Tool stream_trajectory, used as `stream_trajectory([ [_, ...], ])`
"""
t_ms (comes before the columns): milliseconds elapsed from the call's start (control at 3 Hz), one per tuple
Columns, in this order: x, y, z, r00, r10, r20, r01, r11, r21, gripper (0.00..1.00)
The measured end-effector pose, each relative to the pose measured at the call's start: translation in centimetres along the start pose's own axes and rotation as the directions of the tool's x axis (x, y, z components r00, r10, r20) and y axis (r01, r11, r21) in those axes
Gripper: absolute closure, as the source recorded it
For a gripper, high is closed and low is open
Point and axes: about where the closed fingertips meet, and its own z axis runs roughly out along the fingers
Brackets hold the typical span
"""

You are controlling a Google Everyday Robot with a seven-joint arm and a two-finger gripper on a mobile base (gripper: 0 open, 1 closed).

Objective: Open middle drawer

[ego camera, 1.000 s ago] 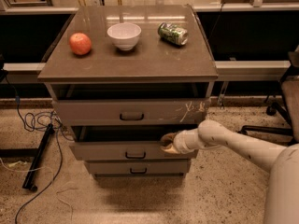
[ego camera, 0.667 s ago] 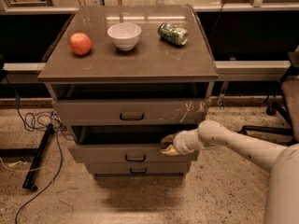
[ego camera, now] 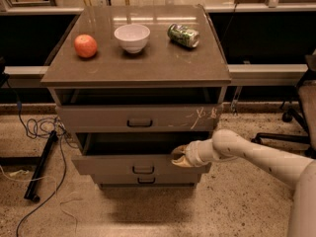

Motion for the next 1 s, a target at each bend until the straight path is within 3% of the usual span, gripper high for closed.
stream_trajectory([
  [1000,0.00,0.01,0.01,1.000,0.000,0.000,0.000,1.0000,0.000,0.15],
])
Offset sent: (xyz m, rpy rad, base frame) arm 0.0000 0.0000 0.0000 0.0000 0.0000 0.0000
